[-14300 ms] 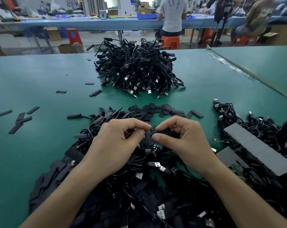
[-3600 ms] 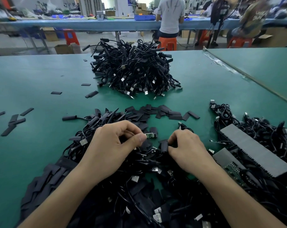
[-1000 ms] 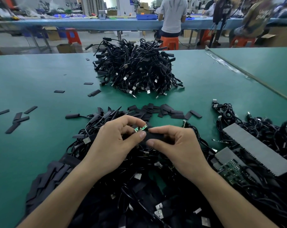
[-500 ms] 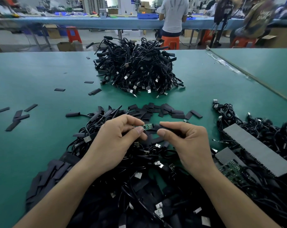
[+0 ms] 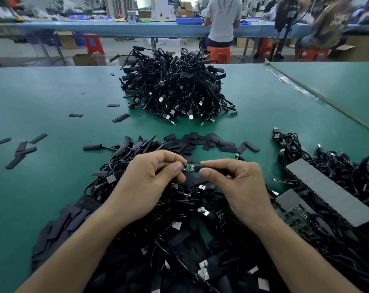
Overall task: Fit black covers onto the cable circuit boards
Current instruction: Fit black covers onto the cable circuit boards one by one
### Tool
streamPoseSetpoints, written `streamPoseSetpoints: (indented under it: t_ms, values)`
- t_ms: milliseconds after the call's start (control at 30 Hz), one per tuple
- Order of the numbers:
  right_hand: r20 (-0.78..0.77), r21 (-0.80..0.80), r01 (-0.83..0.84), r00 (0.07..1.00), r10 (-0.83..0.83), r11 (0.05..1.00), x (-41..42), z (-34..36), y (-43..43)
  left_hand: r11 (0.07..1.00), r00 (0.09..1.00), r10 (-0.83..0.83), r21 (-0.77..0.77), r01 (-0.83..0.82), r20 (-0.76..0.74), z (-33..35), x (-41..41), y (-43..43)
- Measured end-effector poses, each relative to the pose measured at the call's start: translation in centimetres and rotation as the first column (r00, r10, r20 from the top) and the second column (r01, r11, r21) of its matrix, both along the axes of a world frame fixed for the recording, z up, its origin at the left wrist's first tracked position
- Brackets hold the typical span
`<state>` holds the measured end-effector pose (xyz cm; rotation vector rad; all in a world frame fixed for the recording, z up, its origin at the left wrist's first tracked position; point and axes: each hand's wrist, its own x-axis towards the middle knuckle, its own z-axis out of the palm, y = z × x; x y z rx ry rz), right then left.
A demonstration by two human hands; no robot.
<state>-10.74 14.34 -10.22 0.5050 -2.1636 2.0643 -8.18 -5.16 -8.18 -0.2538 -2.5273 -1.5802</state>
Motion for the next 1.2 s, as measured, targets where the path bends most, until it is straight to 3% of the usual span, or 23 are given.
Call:
streamPoseSetpoints:
  t_ms: [300, 733, 933, 1200]
  values:
    - [0.008, 0.054, -0.097, 0.995, 0.097, 0.994, 0.19, -0.27, -0.04, 0.999, 0.999, 0.042, 0.028, -0.042, -0.016, -0.09, -0.02, 0.00]
    - [-0.124, 0.134, 0.008, 0.992, 0.009, 0.991, 0.39, -0.52, -0.13, 0.992, 0.991, -0.123, -0.006, 0.124, 0.044, 0.41, 0.31, -0.05]
    - [-0.157, 0.139, 0.067, 0.987, -0.045, 0.988, 0.19, -0.47, 0.08, 1.000, 1.000, 0.014, -0.015, -0.015, -0.028, 0.28, 0.02, -0.92]
    - [-0.266, 0.210, 0.105, 0.963, -0.047, 0.972, 0.16, -0.49, 0.08, 0.992, 0.996, 0.042, -0.115, -0.051, -0.080, 0.26, 0.06, -0.77]
